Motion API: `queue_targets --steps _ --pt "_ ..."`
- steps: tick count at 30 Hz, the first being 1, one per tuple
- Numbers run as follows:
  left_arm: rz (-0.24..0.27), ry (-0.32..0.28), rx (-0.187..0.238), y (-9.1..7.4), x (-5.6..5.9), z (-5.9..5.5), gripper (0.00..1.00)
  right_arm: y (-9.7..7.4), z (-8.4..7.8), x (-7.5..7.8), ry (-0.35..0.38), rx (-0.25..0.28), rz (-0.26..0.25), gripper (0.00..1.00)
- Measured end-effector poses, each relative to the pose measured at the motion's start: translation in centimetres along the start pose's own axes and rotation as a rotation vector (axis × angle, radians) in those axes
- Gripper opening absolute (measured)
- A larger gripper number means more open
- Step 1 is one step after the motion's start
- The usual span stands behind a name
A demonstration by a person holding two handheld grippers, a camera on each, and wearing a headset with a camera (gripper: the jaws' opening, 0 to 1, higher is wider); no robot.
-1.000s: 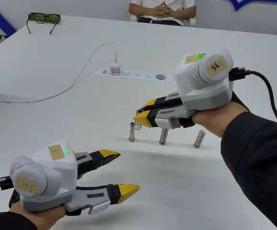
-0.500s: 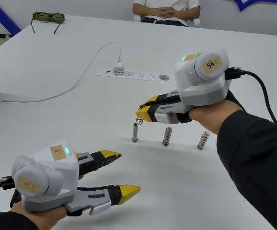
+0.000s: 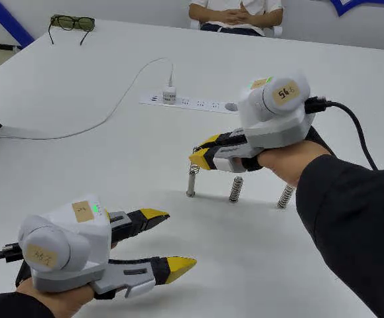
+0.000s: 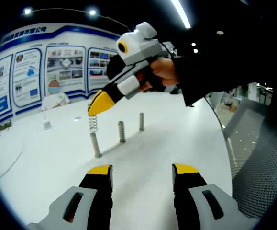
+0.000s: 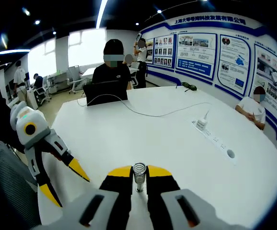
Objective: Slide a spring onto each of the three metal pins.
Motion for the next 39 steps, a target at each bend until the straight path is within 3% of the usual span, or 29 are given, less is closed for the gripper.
queue_targets --steps 20,39 --pt "-0.003 -0.004 -0.01 0.0 -0.1 -0.2 0.51 0.8 -0.7 0.2 0.017 -0.012 -0.001 0.12" --pt "-0.005 -0.012 -0.014 0.2 -0.2 -0.5 0.51 2.1 -2.3 0.0 0.051 -0.052 0.0 0.12"
Point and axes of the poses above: the centre of the closed fingertips' face, and the gripper's own axes: y roughly forward along the fingers, x roughly to its right, z roughly out of its top, the point moved 9 cm from there along -y, roughly backward along the fingers, and after that the axes turned 1 degree about -y, right-handed, at the moved point
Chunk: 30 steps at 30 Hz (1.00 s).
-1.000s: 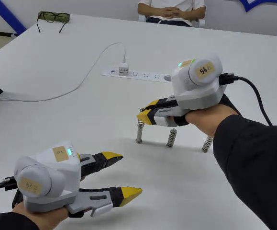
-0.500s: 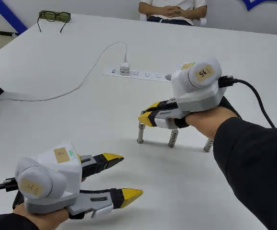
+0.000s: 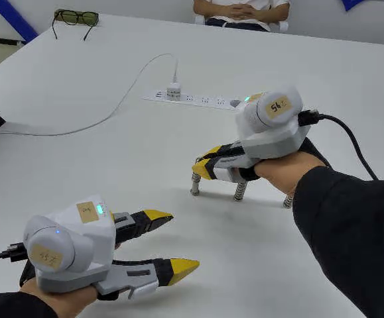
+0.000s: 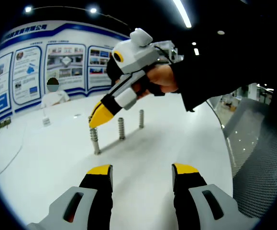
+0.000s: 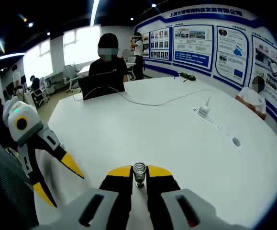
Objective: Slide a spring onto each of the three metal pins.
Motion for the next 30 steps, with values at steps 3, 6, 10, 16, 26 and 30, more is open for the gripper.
queue_targets --steps 3,6,10,16,26,30 --pt "0.002 -0.002 0.001 0.0 -0.1 0.0 0.51 0.4 -0.3 0.0 0.003 -0.005 0.0 0.12" --pt "0.004 -0.003 0.0 0.0 -0.1 -0.1 0.51 0.5 -0.4 -0.1 0.008 -0.01 0.002 0.12" --pt "0.004 -0.006 -0.001 0.1 -0.2 -0.2 0.51 0.7 -0.6 -0.2 0.008 -0.018 0.001 0.12" --pt "0.003 -0.008 -0.001 0.1 -0.2 -0.3 0.51 1.0 -1.0 -0.3 0.014 -0.029 0.003 0.12" --pt "0.004 -0.008 -0.001 0.1 -0.3 -0.3 0.51 1.5 -1.5 -0.4 0.016 -0.053 -0.001 0.12" --pt "0.005 -0.01 0.001 0.0 -0.3 -0.3 0.51 1.8 -1.8 -0.3 0.018 -0.063 -0.002 0.12"
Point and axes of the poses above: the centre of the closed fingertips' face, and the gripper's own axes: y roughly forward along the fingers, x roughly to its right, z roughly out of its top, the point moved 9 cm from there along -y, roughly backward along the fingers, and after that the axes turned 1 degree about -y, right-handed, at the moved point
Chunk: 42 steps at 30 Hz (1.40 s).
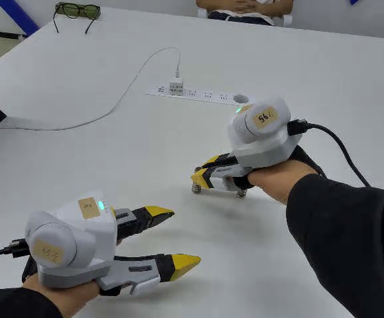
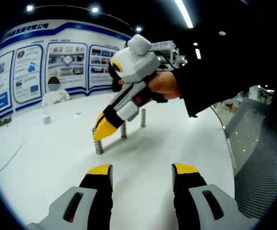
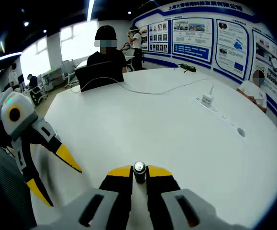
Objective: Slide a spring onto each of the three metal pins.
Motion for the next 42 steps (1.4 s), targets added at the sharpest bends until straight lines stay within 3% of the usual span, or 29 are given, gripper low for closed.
queue_targets --steps 10,42 --pt "-0.002 0.002 -0.001 0.1 0.0 0.0 0.51 0.0 -0.3 0.1 0.003 -0.016 -0.005 0.12" --pt "-0.003 0.008 0.002 0.2 0.2 0.5 0.52 -2.1 -1.1 -0.7 -0.013 0.019 -0.032 0.22"
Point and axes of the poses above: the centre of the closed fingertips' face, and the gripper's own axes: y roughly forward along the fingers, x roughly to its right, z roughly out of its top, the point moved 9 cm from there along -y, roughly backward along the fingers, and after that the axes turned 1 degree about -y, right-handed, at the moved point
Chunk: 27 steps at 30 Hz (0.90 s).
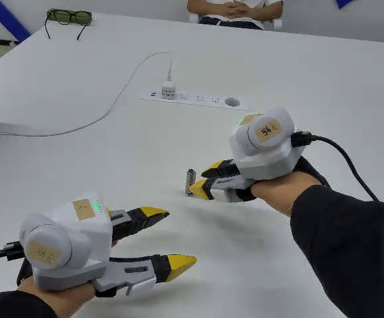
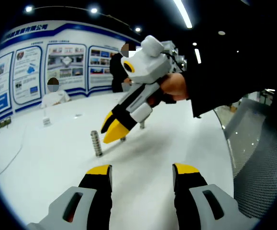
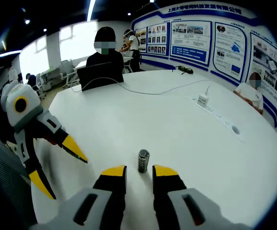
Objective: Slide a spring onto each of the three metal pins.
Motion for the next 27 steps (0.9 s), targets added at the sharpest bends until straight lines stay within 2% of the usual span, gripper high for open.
queue_targets --steps 14,27 --pt "0.002 0.003 0.006 0.1 0.0 0.3 0.53 -1.6 -0.8 -0.9 0.008 0.03 -0.008 0.25" --pt "0.003 0.002 0.01 0.2 0.2 0.5 0.55 -3.2 -2.4 -1.9 0.024 0.04 -0.02 0.26"
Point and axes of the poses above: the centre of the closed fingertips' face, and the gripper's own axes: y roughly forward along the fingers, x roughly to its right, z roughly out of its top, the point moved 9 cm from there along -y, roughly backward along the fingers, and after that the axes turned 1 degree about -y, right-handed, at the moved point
